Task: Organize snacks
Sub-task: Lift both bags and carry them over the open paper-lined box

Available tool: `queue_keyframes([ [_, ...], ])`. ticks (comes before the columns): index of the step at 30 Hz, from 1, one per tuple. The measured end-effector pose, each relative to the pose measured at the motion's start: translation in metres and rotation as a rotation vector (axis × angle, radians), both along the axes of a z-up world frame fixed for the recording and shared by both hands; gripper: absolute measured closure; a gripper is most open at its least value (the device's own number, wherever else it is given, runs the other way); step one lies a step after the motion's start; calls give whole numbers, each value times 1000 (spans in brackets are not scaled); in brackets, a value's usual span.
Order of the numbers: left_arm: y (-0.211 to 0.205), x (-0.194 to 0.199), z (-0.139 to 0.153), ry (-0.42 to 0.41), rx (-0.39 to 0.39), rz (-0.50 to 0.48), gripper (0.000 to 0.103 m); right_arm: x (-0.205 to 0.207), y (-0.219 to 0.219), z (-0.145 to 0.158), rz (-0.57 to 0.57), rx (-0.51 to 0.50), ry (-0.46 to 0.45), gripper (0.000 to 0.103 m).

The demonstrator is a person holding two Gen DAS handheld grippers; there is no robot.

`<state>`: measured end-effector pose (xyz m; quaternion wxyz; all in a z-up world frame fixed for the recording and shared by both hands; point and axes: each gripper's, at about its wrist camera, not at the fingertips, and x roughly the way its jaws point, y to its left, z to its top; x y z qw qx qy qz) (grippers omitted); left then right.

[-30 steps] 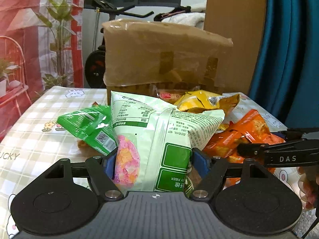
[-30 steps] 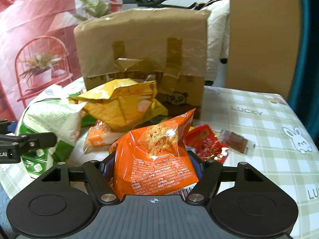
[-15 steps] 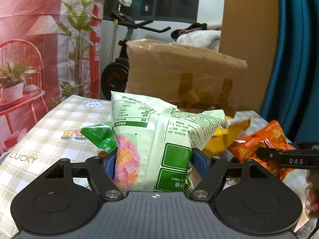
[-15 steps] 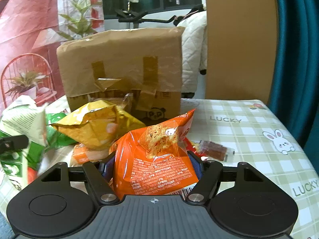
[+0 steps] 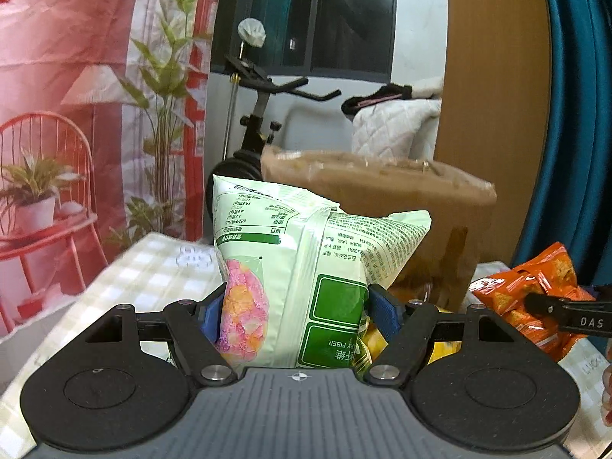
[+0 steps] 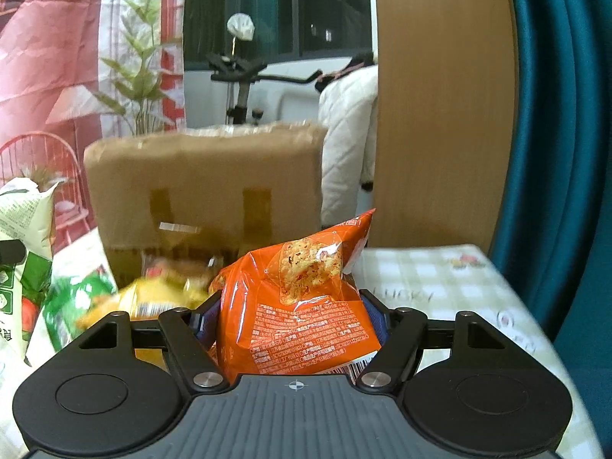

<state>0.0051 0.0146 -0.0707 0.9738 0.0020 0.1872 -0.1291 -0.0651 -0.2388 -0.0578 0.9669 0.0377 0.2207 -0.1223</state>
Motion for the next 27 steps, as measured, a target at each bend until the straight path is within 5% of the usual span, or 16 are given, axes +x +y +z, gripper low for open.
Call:
queue_keyframes([
  [27,-27,84,91,-88,18,-23,26,94,-54,122,29,-30,-191,35],
])
